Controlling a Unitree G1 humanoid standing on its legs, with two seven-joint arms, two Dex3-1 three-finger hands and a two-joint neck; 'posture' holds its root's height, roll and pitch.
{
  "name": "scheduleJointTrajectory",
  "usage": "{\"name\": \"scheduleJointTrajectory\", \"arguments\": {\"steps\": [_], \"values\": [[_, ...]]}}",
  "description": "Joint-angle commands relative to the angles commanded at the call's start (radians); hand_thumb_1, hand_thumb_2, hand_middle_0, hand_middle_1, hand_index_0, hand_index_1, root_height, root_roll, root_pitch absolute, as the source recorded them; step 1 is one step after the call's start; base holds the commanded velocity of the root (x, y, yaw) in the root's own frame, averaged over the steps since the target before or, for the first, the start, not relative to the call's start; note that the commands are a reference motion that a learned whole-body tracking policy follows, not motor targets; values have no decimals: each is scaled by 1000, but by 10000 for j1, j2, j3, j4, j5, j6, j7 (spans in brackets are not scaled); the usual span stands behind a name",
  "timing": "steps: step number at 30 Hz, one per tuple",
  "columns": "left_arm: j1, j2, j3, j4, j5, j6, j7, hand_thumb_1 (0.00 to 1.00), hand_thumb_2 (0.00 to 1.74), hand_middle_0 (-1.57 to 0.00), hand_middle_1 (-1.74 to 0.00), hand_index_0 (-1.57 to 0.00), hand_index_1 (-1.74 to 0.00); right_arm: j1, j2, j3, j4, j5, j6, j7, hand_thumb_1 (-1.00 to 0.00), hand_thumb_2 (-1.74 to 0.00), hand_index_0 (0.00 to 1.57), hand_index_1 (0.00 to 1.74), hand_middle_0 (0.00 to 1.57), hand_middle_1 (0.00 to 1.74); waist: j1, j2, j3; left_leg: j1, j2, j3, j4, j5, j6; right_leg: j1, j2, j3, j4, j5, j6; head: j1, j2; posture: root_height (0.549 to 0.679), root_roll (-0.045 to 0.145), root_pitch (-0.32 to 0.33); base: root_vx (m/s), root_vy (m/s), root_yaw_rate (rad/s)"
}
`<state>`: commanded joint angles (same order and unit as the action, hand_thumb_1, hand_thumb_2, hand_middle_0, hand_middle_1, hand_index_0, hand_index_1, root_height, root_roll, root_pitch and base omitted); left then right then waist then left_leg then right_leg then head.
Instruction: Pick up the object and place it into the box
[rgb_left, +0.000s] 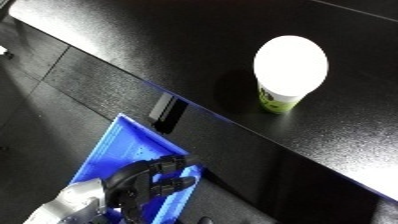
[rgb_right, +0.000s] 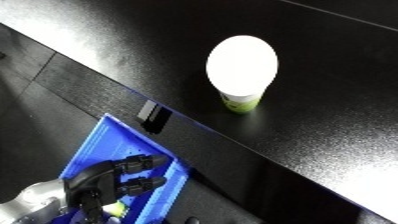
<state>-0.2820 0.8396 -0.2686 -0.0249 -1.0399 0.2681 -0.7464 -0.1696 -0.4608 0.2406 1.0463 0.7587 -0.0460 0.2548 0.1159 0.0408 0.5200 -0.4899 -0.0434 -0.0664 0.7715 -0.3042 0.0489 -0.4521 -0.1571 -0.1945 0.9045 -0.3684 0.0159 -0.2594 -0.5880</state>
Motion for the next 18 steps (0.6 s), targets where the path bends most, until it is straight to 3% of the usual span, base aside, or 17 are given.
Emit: {"name": "scheduleJointTrajectory", "arguments": {"steps": [5, 12, 18], "values": [[-195, -624, 497, -1525, -1713, 107, -566, 0, 0, 0, 0, 0, 0, 127, 275, -103, 135, 193, -120, 39, 0, 0, 0, 0, 0, 0, 128, -132, 0, 79, -95, -89, -77, -37, -20, 69, -19, -74, -26, -4, -19, 229, -135, 623, 20, -3, 16, -47, 89], [-673, -2041, 1018, -2109, -3050, -36, -641, 0, 0, 0, 0, 0, 0, 160, 777, -219, 278, 210, -229, 162, 0, 0, 0, 0, 0, 0, 188, -401, 0, 230, -158, -170, -182, -55, -53, 142, 1, -132, -2, -41, -60, 225, -297, 623, 19, -8, 24, -39, 34], [-971, -3038, 1631, -2215, -4198, -1286, 186, 0, 0, 0, 0, 0, 0, 192, 1035, -241, 295, 77, -223, 235, 0, 0, 0, 0, 0, 0, 148, -594, 0, 400, -95, -193, -293, -28, -103, 217, 49, -116, 48, -106, -127, -32, -520, 624, 17, -16, 19, -14, -55]]}}
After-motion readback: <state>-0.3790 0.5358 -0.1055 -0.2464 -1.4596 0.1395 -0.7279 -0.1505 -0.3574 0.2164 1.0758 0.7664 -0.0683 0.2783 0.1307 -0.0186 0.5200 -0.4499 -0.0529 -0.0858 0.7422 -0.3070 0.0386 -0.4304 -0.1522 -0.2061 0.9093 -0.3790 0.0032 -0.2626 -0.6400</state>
